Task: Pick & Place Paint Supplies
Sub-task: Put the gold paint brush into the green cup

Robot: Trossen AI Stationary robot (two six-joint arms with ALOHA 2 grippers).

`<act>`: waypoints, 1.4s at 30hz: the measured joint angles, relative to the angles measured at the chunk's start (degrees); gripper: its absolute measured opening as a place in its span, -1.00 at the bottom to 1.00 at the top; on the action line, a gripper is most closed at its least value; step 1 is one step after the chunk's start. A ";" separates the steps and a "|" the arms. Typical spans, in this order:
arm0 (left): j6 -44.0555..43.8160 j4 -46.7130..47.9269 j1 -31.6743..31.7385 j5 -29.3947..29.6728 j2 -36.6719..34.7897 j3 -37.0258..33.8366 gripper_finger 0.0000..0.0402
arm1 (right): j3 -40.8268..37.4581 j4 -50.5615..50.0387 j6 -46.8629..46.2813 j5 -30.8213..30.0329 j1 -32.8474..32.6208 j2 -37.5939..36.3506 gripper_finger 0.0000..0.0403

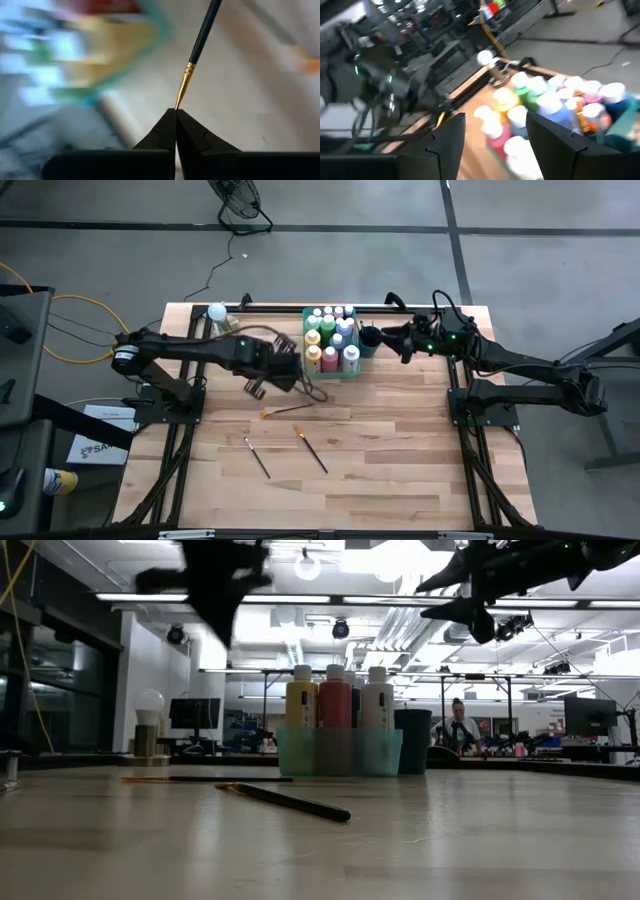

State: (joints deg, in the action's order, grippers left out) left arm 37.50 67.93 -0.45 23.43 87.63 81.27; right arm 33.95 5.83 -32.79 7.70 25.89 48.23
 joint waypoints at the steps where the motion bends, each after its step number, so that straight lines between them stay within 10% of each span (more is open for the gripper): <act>1: 2.14 -0.70 0.00 2.69 -0.04 1.86 -1.00 | 0.00 0.17 -0.68 1.57 0.00 0.00 0.01; 9: 23.06 -12.31 0.02 15.42 -0.06 12.04 -1.00 | 0.02 8.49 -8.38 14.66 -0.02 3.09 0.01; 19: 43.41 -27.53 0.02 16.73 0.09 12.96 -1.00 | 8.34 12.65 -10.70 23.51 0.00 13.65 0.01; 42: 52.28 -35.13 0.04 16.73 0.29 12.96 -1.00 | 27.76 13.21 -10.51 35.89 -0.84 35.31 0.01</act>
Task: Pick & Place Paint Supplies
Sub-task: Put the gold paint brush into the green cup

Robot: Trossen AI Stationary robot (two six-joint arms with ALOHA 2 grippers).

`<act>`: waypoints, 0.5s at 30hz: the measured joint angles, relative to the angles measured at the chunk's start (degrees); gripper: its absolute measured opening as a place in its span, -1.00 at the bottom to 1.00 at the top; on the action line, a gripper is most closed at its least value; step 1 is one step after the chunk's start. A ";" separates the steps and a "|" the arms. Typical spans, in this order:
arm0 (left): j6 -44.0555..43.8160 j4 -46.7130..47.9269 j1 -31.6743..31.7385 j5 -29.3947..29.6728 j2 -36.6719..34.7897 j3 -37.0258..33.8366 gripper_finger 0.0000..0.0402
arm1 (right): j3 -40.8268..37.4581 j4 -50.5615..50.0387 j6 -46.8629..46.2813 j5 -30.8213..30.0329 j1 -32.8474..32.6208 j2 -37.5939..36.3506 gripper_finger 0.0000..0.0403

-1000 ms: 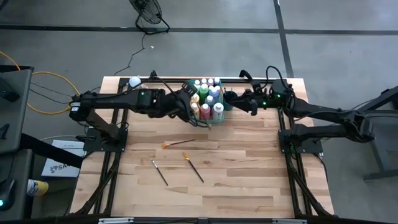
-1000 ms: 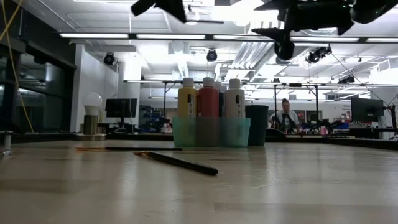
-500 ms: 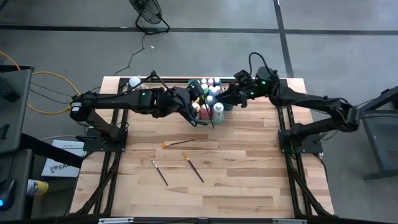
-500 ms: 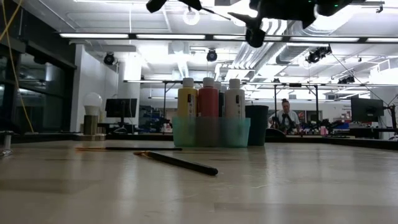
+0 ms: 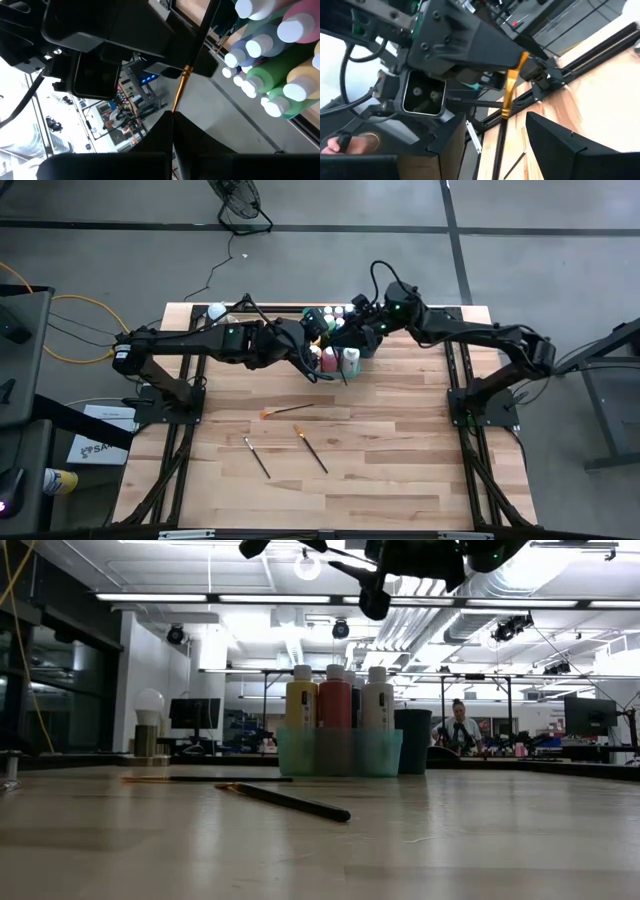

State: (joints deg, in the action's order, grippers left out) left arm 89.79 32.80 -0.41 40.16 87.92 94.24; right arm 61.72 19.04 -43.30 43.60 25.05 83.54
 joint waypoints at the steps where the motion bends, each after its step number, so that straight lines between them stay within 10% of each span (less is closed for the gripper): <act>1: -0.01 0.06 -0.01 -0.03 0.00 0.00 -1.00 | 0.29 0.08 0.16 -0.11 -0.18 0.35 0.01; 15: -0.25 0.11 -0.01 -0.66 0.00 0.00 -1.00 | 0.72 0.05 2.88 -1.46 -0.61 0.42 -0.43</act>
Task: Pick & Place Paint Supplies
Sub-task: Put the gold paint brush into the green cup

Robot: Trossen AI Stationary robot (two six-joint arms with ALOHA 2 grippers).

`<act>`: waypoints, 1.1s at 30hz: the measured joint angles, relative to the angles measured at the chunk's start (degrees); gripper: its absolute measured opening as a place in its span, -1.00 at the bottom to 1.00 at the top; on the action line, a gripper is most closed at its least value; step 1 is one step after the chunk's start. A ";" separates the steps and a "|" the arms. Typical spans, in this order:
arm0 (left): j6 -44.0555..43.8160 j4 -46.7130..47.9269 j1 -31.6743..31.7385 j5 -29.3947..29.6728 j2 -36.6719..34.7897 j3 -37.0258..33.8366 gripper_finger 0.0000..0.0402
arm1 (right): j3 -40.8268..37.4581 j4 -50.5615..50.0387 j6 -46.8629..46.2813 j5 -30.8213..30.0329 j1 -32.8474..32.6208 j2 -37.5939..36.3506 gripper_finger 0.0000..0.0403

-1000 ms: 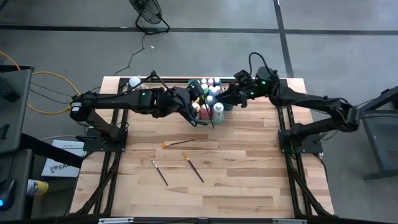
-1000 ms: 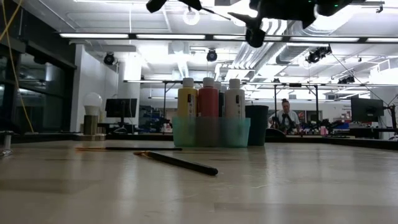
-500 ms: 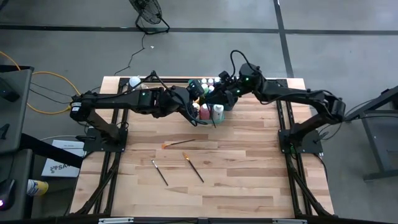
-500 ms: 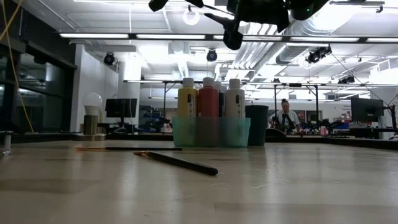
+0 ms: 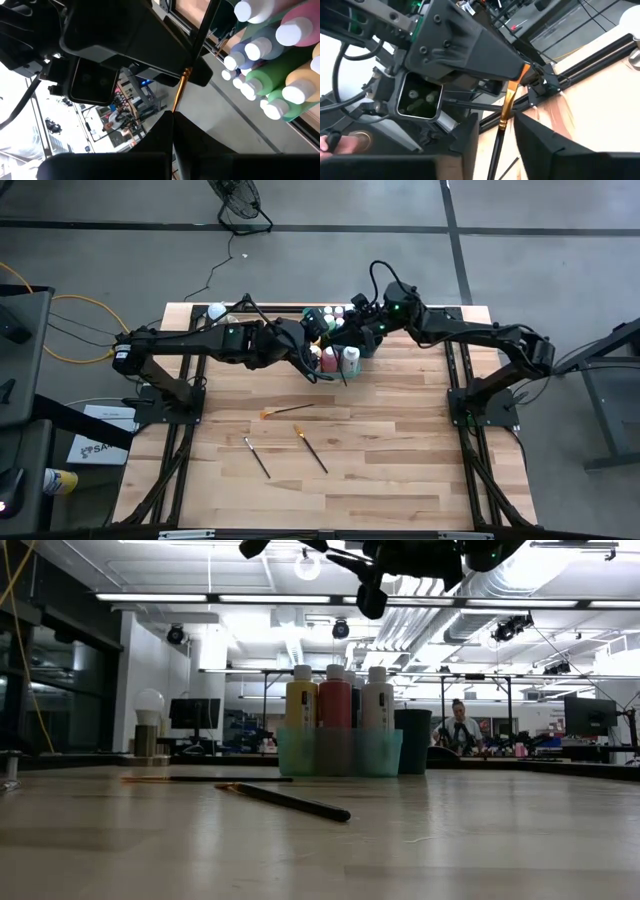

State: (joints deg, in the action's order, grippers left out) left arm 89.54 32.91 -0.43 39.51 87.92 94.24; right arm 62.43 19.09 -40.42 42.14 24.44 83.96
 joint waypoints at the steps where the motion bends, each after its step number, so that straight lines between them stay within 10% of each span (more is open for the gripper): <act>1: 0.00 0.00 0.00 0.00 0.00 0.00 -1.00 | 0.00 0.00 0.12 -0.04 -0.10 0.00 -0.48; 10: -0.04 -0.37 0.00 -0.04 -0.02 0.00 -1.00 | -0.02 -0.27 0.40 -0.04 -0.04 0.00 -0.92; 19: -1.23 -0.24 0.00 -0.09 -0.02 0.00 -0.94 | -0.02 -0.13 1.42 -0.25 -0.06 0.00 -0.96; 33: -19.41 1.71 0.04 10.77 -2.22 -0.04 -0.12 | -0.02 -7.73 6.92 -6.64 0.02 -2.67 -0.98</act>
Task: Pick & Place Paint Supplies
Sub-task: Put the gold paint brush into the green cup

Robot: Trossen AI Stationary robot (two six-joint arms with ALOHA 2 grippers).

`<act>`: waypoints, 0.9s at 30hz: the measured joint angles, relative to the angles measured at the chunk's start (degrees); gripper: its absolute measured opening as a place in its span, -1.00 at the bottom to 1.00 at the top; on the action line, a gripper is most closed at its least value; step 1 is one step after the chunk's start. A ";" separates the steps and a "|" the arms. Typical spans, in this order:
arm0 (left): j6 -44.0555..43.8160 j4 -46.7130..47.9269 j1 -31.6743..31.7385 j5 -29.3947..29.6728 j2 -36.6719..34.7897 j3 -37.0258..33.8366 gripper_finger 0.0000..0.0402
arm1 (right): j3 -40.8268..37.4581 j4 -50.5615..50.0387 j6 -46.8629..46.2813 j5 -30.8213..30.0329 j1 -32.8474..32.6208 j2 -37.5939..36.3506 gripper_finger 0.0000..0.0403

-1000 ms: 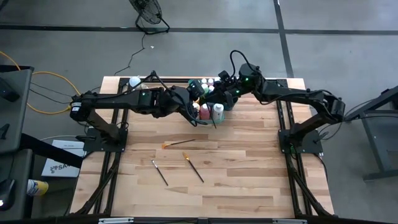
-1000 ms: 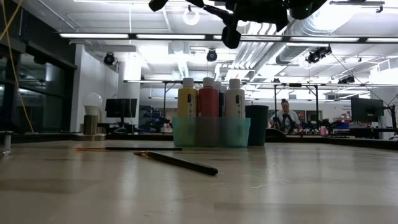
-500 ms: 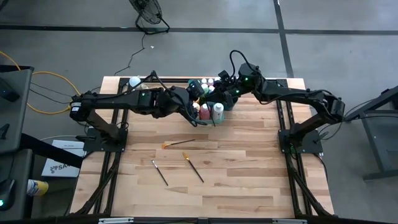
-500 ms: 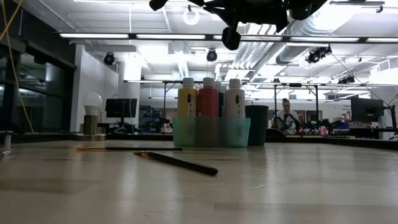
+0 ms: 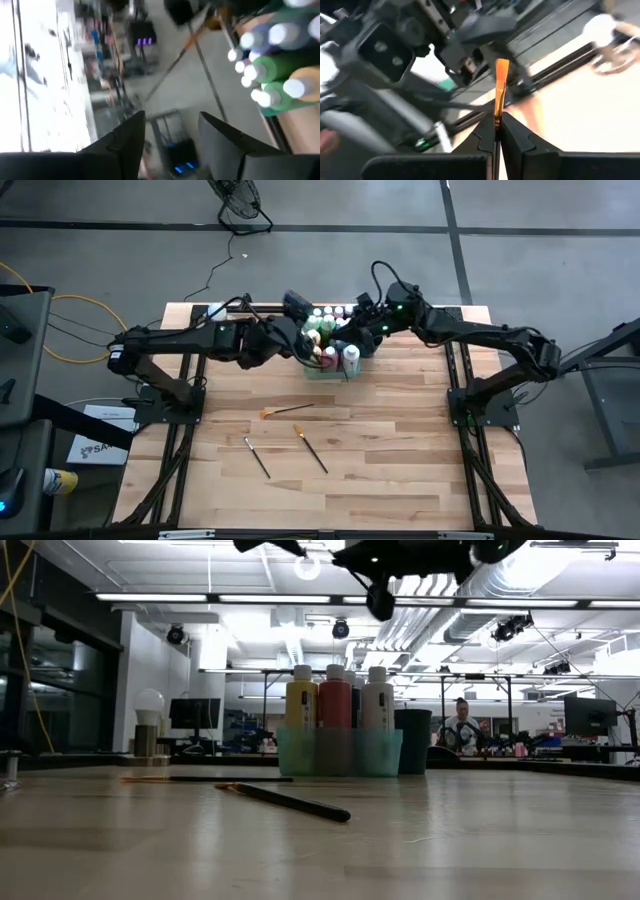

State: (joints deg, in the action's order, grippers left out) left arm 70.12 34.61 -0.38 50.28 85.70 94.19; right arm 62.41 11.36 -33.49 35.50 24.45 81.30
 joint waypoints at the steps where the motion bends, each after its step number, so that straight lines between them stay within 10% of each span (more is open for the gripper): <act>1: -2.92 0.78 0.03 1.40 -0.17 0.00 -0.09 | 0.00 -1.59 1.09 -1.74 0.21 -1.22 -0.98; 18: -59.57 26.03 0.00 -3.83 -3.16 -0.46 -0.05 | -7.38 -10.81 19.26 -56.26 -0.67 -12.68 -0.98; 27: -70.30 27.24 0.00 -6.76 -3.14 -4.02 -0.05 | -19.06 7.08 18.96 -64.39 -0.75 -11.40 -0.98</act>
State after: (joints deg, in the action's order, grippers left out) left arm -0.18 61.85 -0.38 43.52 82.56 90.18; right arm 43.36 18.44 -14.54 -28.89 23.70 69.90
